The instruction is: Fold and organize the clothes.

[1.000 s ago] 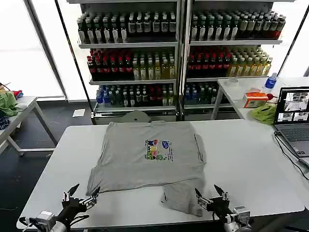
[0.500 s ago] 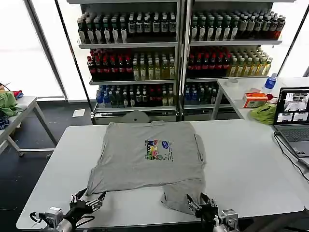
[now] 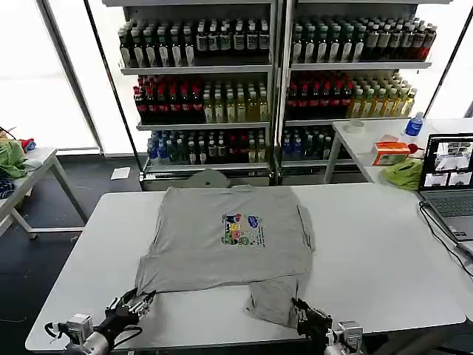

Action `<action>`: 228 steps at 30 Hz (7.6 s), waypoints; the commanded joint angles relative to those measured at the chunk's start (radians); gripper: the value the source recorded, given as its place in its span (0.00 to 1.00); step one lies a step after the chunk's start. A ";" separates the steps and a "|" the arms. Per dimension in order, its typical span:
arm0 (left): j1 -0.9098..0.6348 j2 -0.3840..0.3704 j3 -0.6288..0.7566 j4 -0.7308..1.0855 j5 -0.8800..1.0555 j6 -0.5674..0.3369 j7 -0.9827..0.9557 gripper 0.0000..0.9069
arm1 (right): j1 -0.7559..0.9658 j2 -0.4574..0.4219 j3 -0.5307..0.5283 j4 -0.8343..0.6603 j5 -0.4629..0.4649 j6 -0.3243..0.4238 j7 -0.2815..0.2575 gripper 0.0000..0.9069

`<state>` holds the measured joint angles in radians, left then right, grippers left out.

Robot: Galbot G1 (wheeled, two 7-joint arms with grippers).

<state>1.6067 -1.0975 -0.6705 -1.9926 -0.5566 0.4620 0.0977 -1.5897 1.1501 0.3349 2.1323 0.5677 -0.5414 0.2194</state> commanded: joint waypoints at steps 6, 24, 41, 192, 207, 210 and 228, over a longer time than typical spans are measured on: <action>-0.004 -0.011 0.025 0.033 -0.007 -0.011 -0.004 0.03 | -0.006 0.003 -0.005 -0.007 -0.001 0.005 -0.001 0.00; 0.070 -0.094 -0.048 -0.137 -0.015 -0.026 -0.020 0.03 | -0.124 -0.075 0.085 0.105 0.028 0.203 -0.129 0.00; 0.126 -0.115 -0.133 -0.254 0.005 -0.008 -0.008 0.03 | -0.164 -0.077 0.124 0.150 0.075 0.253 -0.148 0.00; 0.210 -0.102 -0.149 -0.242 -0.077 0.110 -0.097 0.02 | -0.102 -0.204 0.127 0.115 -0.031 0.037 -0.014 0.00; 0.284 -0.127 -0.151 -0.299 -0.004 0.109 -0.064 1.00 | -0.197 -0.177 0.146 0.173 -0.038 0.012 0.017 1.00; 0.282 -0.120 -0.170 -0.310 -0.007 0.110 -0.056 1.00 | -0.189 -0.177 0.154 0.177 -0.015 0.008 0.019 1.00; 0.129 0.041 -0.230 -0.205 -0.149 0.099 -0.046 1.00 | 0.245 -0.217 0.154 -0.008 0.109 0.028 -0.174 1.00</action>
<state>1.8416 -1.1687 -0.8844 -2.2837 -0.6041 0.5752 0.0407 -1.6117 0.9512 0.5195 2.2650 0.6234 -0.5220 0.1584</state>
